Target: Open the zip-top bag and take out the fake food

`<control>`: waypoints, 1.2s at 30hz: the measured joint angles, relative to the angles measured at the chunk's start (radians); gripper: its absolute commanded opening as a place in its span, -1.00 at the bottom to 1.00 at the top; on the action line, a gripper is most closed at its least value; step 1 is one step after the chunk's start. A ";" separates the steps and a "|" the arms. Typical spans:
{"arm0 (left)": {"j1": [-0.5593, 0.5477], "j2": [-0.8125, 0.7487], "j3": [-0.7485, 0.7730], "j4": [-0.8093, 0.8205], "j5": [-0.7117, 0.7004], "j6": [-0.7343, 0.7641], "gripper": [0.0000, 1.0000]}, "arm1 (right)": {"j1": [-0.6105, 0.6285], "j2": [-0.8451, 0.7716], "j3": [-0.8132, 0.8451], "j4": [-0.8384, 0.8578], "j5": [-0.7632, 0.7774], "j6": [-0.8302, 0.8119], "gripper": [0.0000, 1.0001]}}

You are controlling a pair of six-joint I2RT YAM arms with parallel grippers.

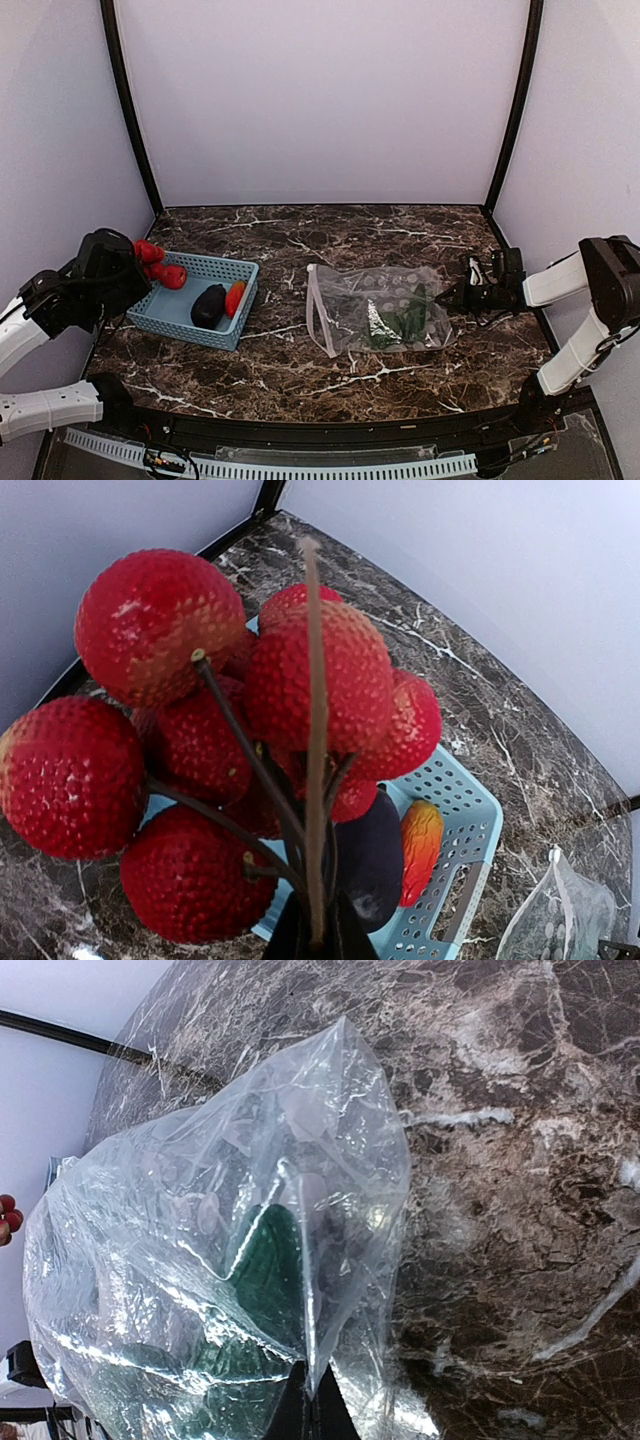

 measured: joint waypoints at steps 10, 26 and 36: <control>0.003 0.121 0.020 -0.128 0.000 -0.254 -0.98 | 0.000 0.001 0.000 0.000 -0.001 -0.001 -1.00; 0.039 0.489 0.108 -0.169 -0.008 -0.437 -0.53 | 0.000 0.001 0.000 -0.002 -0.001 -0.004 -1.00; 0.043 0.520 0.082 0.117 0.075 -0.290 0.12 | 0.000 -0.003 0.000 -0.005 -0.001 -0.004 -1.00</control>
